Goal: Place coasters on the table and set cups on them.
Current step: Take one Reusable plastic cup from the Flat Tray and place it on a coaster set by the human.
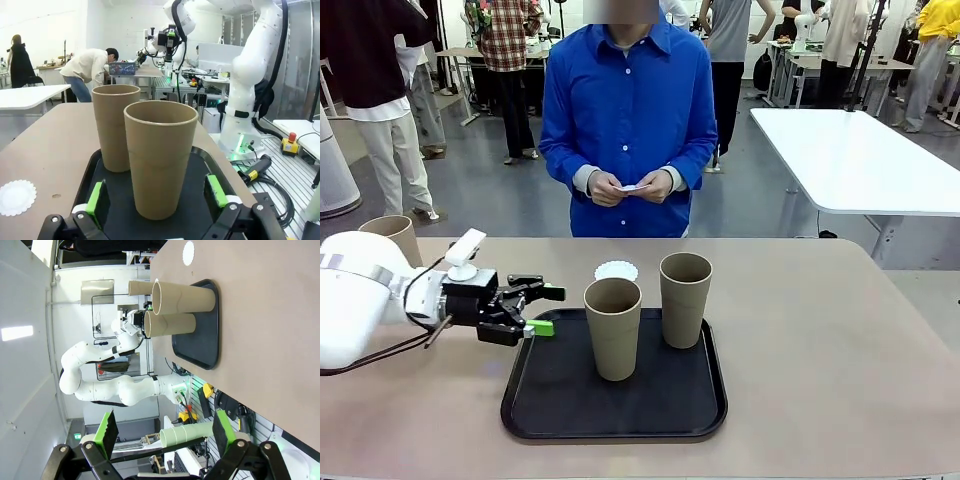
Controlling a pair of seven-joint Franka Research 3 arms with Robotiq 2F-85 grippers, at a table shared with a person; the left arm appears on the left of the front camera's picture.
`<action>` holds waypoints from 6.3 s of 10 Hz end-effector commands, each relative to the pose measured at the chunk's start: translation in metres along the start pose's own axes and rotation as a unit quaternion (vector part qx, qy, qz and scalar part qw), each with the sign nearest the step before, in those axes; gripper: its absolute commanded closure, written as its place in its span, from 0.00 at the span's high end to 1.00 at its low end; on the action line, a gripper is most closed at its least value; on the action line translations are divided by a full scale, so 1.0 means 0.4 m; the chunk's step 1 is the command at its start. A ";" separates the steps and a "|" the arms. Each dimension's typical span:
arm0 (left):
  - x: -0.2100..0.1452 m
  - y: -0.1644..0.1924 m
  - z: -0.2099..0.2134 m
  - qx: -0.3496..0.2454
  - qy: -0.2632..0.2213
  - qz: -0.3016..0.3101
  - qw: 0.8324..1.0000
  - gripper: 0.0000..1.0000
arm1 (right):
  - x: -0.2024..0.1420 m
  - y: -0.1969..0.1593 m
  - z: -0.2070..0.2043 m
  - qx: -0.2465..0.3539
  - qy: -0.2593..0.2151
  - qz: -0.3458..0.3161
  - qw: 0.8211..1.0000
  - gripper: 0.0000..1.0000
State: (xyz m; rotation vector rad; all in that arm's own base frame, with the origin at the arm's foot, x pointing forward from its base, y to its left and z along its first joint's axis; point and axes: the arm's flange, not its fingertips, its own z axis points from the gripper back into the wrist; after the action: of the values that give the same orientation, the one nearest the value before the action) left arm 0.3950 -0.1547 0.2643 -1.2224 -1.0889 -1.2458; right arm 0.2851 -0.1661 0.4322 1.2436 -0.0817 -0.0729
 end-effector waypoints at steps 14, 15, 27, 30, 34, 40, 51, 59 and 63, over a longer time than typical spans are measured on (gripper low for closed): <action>-0.091 0.055 -0.161 -0.028 0.040 -0.013 0.999 1.00 | -0.002 0.001 0.000 0.006 0.000 0.003 1.000 1.00; -0.092 0.056 -0.163 -0.031 0.042 -0.011 0.999 1.00 | -0.002 0.001 0.000 0.006 0.000 0.003 1.000 1.00; -0.093 0.052 -0.232 -0.064 0.058 -0.030 0.996 1.00 | -0.002 0.001 0.000 0.006 0.000 0.003 1.000 1.00; -0.086 0.049 -0.231 -0.074 0.053 -0.033 0.995 0.21 | -0.002 0.001 0.000 0.006 0.000 0.003 1.000 1.00; -0.076 0.051 -0.226 -0.071 0.060 -0.030 0.995 0.23 | -0.002 0.001 0.000 0.006 0.000 0.003 1.000 1.00; 0.345 0.027 -0.098 -0.008 0.064 -0.029 0.997 0.24 | -0.002 0.001 0.000 0.006 0.000 0.003 1.000 1.00; 0.466 0.079 -0.053 -0.005 0.046 -0.032 0.998 0.82 | -0.002 0.001 0.000 0.006 0.000 0.003 1.000 1.00; 0.270 0.356 -0.093 0.004 0.068 -0.063 0.996 0.82 | -0.002 0.001 0.000 0.006 0.000 0.003 1.000 1.00; 0.304 0.385 -0.114 0.004 0.053 -0.058 0.997 0.82 | -0.002 0.001 0.000 0.006 0.000 0.003 1.000 1.00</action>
State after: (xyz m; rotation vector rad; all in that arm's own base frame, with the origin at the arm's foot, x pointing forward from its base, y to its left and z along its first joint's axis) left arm 0.5542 -0.2130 0.3663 -1.0799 -1.1016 -1.3857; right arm 0.2850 -0.1662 0.4323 1.2438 -0.0819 -0.0730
